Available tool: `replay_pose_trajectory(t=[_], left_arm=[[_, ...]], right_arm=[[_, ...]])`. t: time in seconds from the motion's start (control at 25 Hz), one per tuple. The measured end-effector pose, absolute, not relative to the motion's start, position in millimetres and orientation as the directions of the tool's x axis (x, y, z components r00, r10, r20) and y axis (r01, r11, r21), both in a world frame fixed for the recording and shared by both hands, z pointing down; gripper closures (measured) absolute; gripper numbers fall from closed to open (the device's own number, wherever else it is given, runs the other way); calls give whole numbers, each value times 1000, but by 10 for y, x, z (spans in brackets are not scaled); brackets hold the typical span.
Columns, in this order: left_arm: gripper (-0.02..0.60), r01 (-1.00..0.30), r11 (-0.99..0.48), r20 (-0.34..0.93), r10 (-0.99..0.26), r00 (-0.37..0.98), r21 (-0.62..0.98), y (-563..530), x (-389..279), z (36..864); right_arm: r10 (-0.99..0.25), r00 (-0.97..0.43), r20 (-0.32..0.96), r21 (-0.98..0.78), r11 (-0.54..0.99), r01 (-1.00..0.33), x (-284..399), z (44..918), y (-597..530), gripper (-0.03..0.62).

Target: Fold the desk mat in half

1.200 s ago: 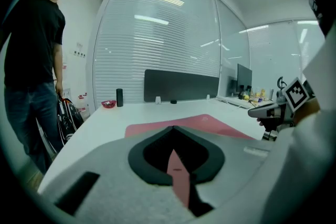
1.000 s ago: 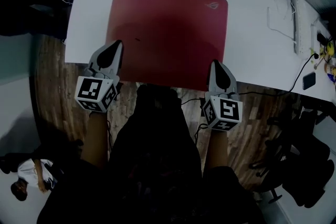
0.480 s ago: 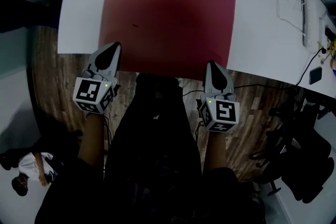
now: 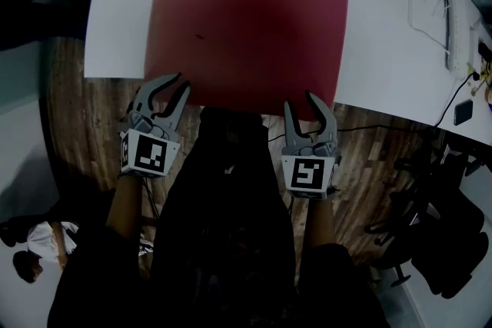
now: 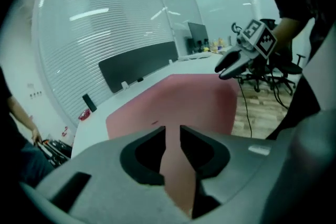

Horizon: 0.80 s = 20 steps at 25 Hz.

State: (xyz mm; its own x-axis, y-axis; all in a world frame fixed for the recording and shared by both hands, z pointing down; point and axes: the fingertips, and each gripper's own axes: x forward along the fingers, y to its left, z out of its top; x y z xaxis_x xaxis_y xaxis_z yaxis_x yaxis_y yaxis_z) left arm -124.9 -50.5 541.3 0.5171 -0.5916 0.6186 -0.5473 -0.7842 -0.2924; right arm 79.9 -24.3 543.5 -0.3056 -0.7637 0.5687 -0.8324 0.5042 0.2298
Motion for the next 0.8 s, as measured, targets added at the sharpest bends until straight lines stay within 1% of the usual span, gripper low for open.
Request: replay_pose_trajectory(t=[0.04,0.08,0.2,0.28,0.4,0.48,0.6,0.72,0.8], left_arm=[[476,-512,-796,629,-585,512,-324,-441,-1230,5463],[434,-469,-806,642,-579,503,-360,-384,-1215,5513],[308,-358,-824,678,-566,470,-440,-244,-1182,5684],[221,-309,-823,688,-569,451,-477,-177,-1168,5790],[146,-220,-811,694,-580,426,-543,-84,-1158,5928],[116,-152,-792,693,-596,407,-592,-43,-1153,6021],[96,-78,-756,682,-626,377,-650,-26,-1149,6158],[91,-33,-740,686,-637,351,-671,-26,-1140,6297],[91,-28,-736,686,-643,342,-676,-46,-1127,6344]], right_arm=[[-753,-296,588,297,542,-786,764,5482,-194,405],[-743,-282,607,368,578,-729,728,5539,-142,345],[-718,-254,648,504,654,-564,637,5735,14,233],[-717,-244,653,538,666,-517,607,5826,86,183],[-733,-226,642,587,658,-471,567,5915,147,144],[-744,-213,633,612,650,-450,543,5982,164,126],[-758,-192,623,642,636,-427,526,6092,178,114],[-766,-174,620,652,625,-430,532,6181,174,109],[-764,-159,625,646,621,-444,552,6239,154,109]])
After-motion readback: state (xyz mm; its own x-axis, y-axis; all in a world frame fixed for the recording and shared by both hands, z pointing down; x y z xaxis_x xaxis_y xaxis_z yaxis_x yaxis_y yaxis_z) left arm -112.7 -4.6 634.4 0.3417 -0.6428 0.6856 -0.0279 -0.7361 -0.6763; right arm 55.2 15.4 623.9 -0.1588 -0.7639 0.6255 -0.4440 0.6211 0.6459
